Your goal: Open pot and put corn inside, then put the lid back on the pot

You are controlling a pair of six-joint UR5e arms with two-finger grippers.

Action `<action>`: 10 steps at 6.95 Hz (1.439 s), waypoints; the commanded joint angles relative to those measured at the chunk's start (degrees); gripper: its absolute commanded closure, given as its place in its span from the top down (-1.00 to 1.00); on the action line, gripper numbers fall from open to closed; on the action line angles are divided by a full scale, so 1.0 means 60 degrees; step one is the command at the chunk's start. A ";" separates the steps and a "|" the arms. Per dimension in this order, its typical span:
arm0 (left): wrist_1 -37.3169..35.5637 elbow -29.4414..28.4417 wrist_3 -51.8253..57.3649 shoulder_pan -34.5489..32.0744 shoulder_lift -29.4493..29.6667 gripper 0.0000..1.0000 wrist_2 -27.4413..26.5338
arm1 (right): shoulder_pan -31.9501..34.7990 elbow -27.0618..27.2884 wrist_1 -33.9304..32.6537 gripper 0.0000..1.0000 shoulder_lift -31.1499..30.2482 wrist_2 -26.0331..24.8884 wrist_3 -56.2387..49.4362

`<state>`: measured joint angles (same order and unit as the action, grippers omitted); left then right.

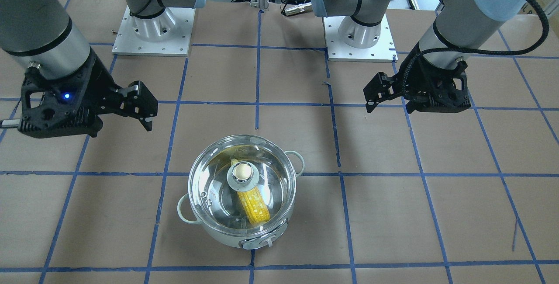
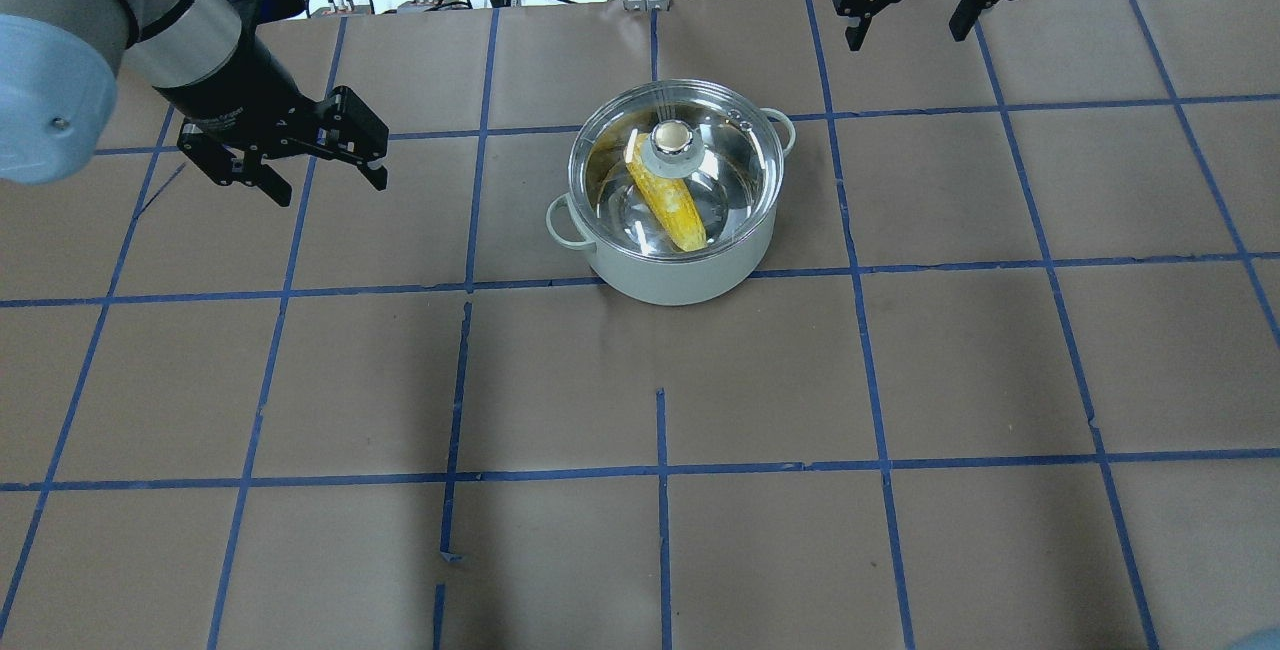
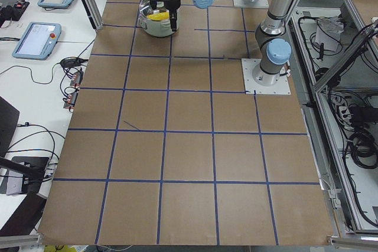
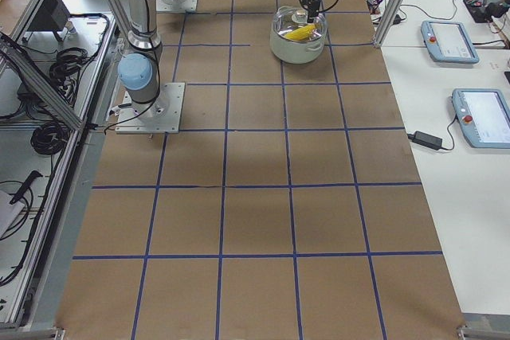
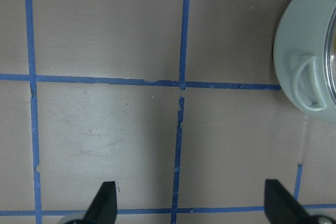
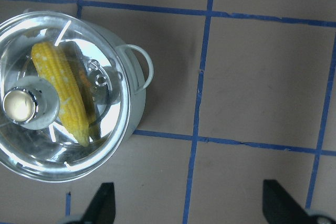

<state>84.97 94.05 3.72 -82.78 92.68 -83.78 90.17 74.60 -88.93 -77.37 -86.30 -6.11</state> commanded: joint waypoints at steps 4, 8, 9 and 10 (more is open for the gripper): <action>-0.1109 0.0160 -0.0019 -0.0002 0.0080 1.00 -0.0040 | 0.0031 0.1483 0.0916 0.98 -0.1328 -0.0032 -0.0037; -0.0172 -0.0002 -0.0473 -0.0061 0.0080 1.00 -0.0963 | 0.0031 0.1718 0.0847 0.98 -0.1431 -0.0017 -0.0008; -0.0157 -0.0031 -0.0531 -0.0075 0.0080 1.00 -0.0934 | 0.0031 0.1761 0.0818 0.98 -0.1431 -0.0031 -0.0008; -0.0157 -0.0060 -0.0677 -0.0105 0.0037 1.00 -0.0861 | 0.0031 0.1689 0.0818 0.98 -0.1416 -0.0031 -0.0008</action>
<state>83.94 93.87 0.51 -83.22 93.08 -89.28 90.35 84.97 -83.94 -85.92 -86.47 -6.16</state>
